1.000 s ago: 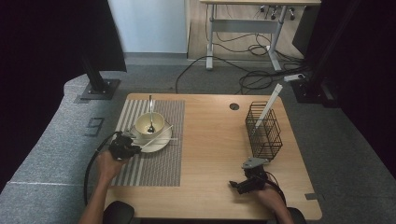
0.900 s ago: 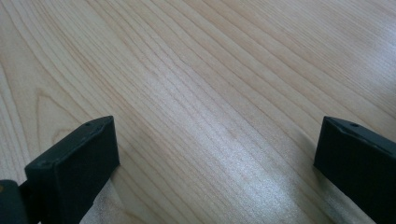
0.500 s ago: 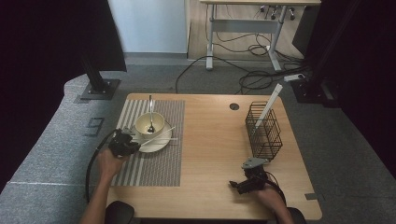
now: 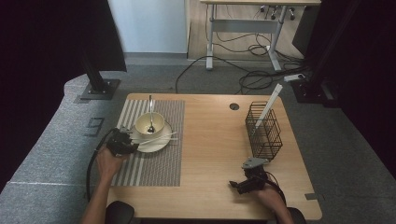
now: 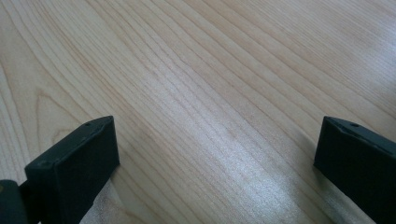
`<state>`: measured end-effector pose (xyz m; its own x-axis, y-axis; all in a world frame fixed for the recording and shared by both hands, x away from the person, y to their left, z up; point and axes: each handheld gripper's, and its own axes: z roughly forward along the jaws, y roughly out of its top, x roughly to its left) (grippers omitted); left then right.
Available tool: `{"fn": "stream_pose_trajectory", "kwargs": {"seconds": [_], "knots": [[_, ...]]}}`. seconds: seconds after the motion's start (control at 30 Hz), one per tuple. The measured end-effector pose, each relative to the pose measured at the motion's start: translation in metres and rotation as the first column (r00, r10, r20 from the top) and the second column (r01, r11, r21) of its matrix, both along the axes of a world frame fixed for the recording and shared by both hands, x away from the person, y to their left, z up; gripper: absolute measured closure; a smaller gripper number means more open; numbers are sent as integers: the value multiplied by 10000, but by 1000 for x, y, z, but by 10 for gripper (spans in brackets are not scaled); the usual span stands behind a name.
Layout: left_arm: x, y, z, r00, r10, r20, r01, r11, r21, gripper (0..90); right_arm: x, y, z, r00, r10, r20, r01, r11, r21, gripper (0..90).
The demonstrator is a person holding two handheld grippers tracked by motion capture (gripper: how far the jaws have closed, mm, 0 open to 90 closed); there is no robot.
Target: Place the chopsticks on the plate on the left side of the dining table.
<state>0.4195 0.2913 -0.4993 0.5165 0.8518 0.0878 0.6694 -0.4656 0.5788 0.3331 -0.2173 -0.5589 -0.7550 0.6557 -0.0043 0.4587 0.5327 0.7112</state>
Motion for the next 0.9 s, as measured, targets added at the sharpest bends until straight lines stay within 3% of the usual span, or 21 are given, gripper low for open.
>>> {"fn": "stream_pose_trajectory", "kwargs": {"seconds": [0.2,0.67,0.9], "knots": [[1,1,0,9987,458,208,-464,9985,286,485,0,0,0,10000,-1,-2,1,10000,0,0],[5,7,0,9941,1035,313,-1045,9940,309,422,0,0,0,10000,-1,-1,1,10000,2,0],[4,10,0,9936,1070,361,-1074,9942,109,416,0,0,0,10000,1,1,-1,10000,0,0]]}}
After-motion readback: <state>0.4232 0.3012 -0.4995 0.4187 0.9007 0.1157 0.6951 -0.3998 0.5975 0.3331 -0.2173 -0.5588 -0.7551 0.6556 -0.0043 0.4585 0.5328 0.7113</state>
